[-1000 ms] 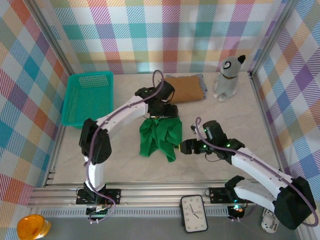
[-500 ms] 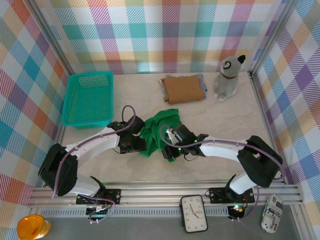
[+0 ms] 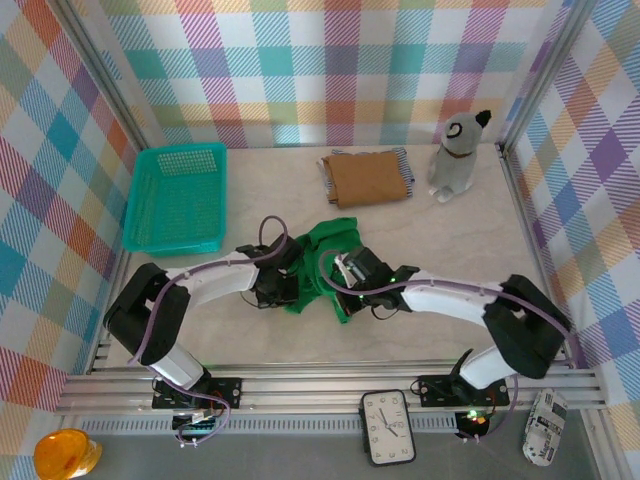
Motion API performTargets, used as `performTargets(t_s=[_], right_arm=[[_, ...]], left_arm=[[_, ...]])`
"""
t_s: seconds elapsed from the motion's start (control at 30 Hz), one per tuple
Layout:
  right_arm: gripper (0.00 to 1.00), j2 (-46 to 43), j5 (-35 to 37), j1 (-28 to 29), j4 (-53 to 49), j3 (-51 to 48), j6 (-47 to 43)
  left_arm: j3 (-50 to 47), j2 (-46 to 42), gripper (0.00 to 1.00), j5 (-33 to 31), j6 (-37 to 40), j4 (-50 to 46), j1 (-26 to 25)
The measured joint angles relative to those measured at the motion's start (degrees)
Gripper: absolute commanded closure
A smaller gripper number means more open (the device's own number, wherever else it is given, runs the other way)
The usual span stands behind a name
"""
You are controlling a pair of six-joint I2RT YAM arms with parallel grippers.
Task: Fold and stack the tank tops
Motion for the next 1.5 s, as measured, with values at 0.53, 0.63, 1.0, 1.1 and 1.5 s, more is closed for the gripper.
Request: performTargets(t_s=[0.53,0.63,1.0,1.1,1.5], right_arm=[[0.97,-24.5,-5.2,-28.24,-14.38,29.88,-8.57],[0.97,-24.48,-5.64,-31.39,-15.8,35.45,-10.75],[0.97,-29.22,-13.0,-33.4,-21.53,38.18,-15.19],[0.97,-32.52,-19.15,-33.4,-21.53,35.76,-14.84],[0.96,-27.45,-33.38,-33.51,-22.8,13.09,-6.75]], left_arm=[[54.34,-16.44,1.0,-22.03,14.4,-31.1,7.61],[61.31,-15.85,1.0,-25.94,16.59,-34.38,7.67],[60.13,-17.09,1.0,-25.53,18.08,-38.01,7.98],[58.97,-17.33,1.0,-26.38,18.95,-38.21,9.2],[60.96,6.97,1.0,-21.46,25.31,-29.46,17.84]])
